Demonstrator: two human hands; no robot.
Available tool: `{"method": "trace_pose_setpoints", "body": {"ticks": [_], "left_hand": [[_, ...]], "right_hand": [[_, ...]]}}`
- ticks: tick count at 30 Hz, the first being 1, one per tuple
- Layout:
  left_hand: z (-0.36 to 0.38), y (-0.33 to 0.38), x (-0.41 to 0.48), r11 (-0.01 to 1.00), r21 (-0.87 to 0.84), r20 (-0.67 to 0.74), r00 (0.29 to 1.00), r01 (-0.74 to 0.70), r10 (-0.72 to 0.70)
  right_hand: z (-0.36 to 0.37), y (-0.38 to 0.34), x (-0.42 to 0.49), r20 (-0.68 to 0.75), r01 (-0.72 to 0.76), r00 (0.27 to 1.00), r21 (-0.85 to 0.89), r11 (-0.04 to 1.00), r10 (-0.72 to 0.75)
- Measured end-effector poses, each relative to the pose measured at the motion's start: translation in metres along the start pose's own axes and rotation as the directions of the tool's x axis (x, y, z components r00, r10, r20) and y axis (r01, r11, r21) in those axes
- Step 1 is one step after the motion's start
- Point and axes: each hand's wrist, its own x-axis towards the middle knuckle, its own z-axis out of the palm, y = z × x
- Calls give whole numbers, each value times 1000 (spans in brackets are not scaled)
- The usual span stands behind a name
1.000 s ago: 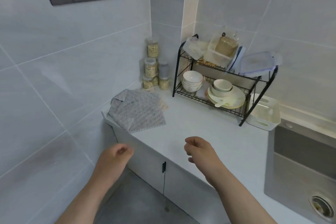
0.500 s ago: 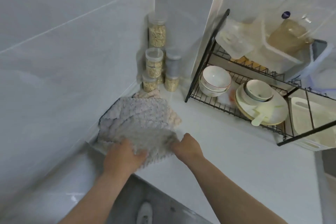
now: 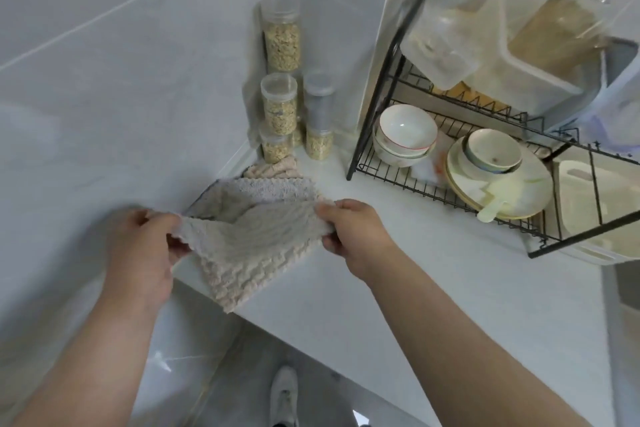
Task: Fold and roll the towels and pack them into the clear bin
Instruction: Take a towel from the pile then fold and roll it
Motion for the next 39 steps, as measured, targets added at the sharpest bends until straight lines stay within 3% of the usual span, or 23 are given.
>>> {"method": "trace_pose_setpoints", "body": {"ticks": [4, 9, 14, 18, 22, 26, 30, 34, 36, 38, 39], "left_hand": [[34, 67, -40, 968, -244, 89, 993, -55, 79], [96, 89, -92, 952, -304, 256, 966, 38, 43], [177, 64, -122, 991, -66, 443, 893, 121, -79], [221, 36, -139, 993, 97, 506, 857, 60, -101], [221, -2, -158, 983, 182, 519, 849, 4, -100], [188, -68, -170, 923, 385, 487, 849, 1, -204], [151, -129, -173, 719, 686, 461, 832, -113, -309], [135, -148, -170, 502, 796, 550, 751, -339, -365], [139, -140, -166, 246, 803, 595, 722, -543, -352], [157, -124, -151, -37, 735, 651, 719, -677, -245], [171, -118, -140, -60, 707, 686, 704, -704, -185]], "right_hand": [[-35, -51, -51, -11, 60, 998, 193, 979, -59], [-118, -66, -100, -176, 183, 974, 235, 955, -143], [-204, -61, -123, -348, 202, 931, 244, 949, -109], [-258, -51, -136, -425, 192, 900, 186, 964, -97], [-293, -13, -154, -444, 130, 895, 178, 975, -39], [-306, 70, -157, -445, -35, 886, 218, 975, 131], [-300, 153, -150, -405, -255, 854, 219, 942, 326], [-298, 184, -146, -400, -370, 842, 57, 927, 361], [-308, 177, -141, -457, -392, 852, -233, 890, 256], [-326, 159, -127, -520, -414, 852, -594, 690, 63], [-333, 148, -117, -526, -404, 850, -691, 599, -35]]}}
